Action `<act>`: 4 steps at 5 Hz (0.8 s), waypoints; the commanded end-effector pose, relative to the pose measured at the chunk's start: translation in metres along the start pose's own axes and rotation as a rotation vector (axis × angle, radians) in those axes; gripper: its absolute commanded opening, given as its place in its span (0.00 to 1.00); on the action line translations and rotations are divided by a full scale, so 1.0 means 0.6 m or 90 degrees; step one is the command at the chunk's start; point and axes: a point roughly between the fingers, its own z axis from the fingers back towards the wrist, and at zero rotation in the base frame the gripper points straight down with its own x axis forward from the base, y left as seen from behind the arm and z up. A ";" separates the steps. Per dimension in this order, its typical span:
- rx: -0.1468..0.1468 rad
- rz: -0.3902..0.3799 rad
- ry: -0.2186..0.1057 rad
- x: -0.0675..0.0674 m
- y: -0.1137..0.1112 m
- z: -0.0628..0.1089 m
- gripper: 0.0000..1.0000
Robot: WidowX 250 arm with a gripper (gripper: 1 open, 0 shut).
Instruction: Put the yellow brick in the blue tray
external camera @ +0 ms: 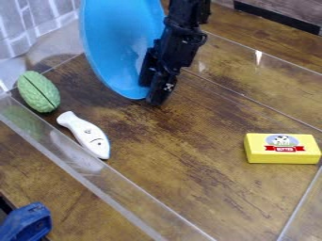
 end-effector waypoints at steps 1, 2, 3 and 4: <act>-0.030 0.031 0.000 -0.001 -0.011 0.003 1.00; -0.036 0.029 0.002 0.015 -0.026 0.001 1.00; -0.037 0.024 0.003 0.031 -0.039 0.001 1.00; -0.039 0.019 0.004 0.046 -0.052 0.001 1.00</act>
